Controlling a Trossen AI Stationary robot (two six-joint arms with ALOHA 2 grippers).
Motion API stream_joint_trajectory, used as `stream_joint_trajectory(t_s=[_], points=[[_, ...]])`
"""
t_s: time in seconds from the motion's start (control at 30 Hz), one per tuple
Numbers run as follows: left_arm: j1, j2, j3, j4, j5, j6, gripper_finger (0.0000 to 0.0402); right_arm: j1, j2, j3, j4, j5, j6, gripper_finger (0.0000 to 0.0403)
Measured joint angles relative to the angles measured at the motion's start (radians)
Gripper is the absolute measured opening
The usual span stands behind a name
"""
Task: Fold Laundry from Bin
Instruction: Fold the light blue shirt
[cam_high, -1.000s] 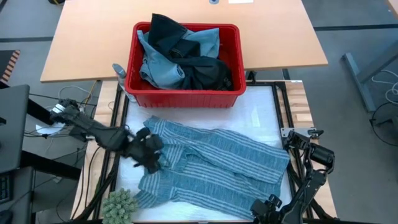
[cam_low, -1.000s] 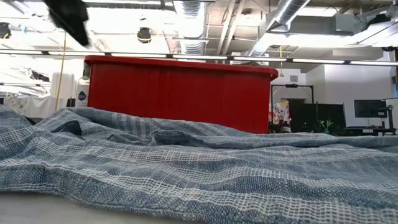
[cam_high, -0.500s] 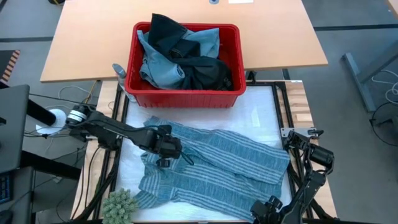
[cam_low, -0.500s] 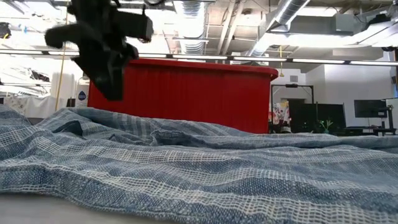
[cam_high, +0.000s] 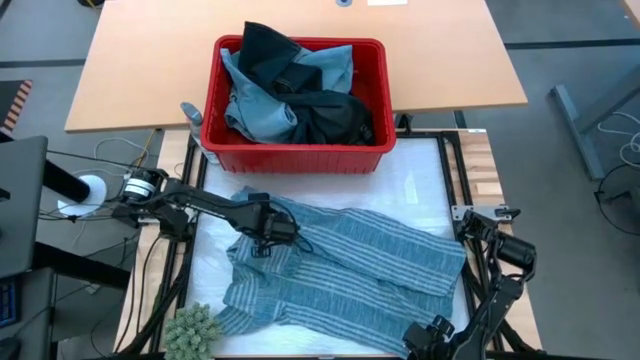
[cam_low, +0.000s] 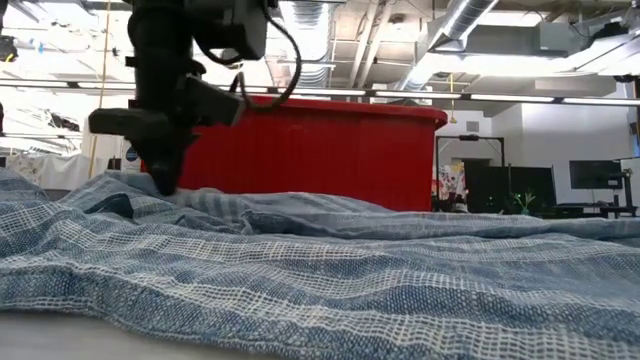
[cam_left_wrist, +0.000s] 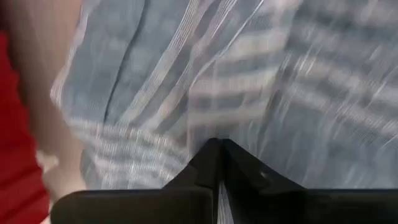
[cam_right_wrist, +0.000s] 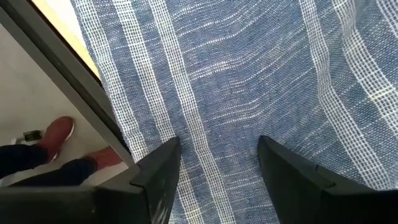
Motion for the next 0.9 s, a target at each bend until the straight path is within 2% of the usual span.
stream_joint_trajectory(t_s=[0.1, 0.23, 0.43, 0.53, 0.63, 0.73, 0.9], points=[[0.000, -0.002, -0.054, -0.007, 0.017, -0.047, 0.0002, 0.000, 0.004, 0.031, -0.086, 0.006, 0.002, 0.0242], [-0.006, -0.002, -0.120, -0.005, 0.073, -0.131, 0.0000, 0.003, 0.000, 0.096, -0.263, 0.086, 0.036, 0.0242], [-0.036, -0.022, -0.106, -0.010, 0.089, -0.192, 0.0000, -0.016, -0.086, 0.147, -0.502, 0.221, 0.054, 0.0240], [-0.040, -0.031, -0.107, -0.009, 0.089, -0.240, 0.0000, -0.036, -0.137, 0.147, -0.633, 0.270, 0.145, 0.0231], [-0.045, -0.042, -0.110, -0.017, 0.098, -0.299, 0.0000, -0.082, -0.210, 0.076, -0.627, 0.324, 0.200, 0.0218], [-0.051, -0.072, -0.108, -0.017, 0.143, -0.355, 0.0000, -0.169, -0.278, -0.012, -0.608, 0.320, 0.199, 0.0203], [-0.061, -0.196, -0.049, -0.008, 0.138, -0.424, 0.0000, -0.324, -0.375, -0.153, -0.613, 0.324, 0.170, 0.0177]])
